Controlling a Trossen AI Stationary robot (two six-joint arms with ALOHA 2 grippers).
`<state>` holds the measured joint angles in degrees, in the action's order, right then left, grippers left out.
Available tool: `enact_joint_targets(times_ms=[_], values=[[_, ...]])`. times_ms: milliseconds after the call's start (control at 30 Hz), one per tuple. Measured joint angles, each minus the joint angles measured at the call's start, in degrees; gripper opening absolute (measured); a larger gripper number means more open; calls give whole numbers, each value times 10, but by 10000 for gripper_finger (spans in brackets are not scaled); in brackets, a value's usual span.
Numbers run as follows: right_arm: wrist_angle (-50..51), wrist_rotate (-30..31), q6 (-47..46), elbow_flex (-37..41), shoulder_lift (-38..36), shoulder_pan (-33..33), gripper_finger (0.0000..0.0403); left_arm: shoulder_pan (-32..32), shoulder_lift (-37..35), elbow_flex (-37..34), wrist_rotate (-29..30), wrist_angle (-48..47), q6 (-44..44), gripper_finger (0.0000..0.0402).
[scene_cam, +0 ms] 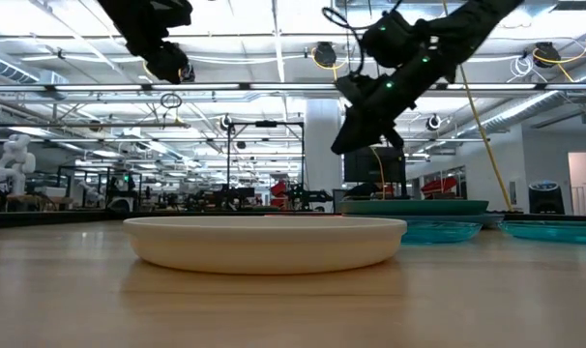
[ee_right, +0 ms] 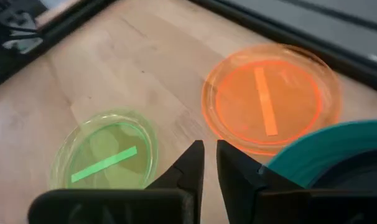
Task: Stack plastic plates
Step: Adjust the stacked plates
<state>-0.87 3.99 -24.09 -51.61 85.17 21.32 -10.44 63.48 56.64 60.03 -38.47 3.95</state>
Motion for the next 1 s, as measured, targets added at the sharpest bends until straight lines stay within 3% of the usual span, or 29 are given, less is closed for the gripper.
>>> enact_joint_targets(times_ms=[500, 833, 1000], values=[[120, 21, -43, -114, 162, -23, 5, 0, 0, 0, -1, -26, -22, 209], [190, 98, -45, -129, 181, -22, 1, 0, 0, 0, -2, -66, -55, 209], [172, 81, -39, -129, 182, -24, 1, 0, 0, 0, -2, -68, -58, 209]])
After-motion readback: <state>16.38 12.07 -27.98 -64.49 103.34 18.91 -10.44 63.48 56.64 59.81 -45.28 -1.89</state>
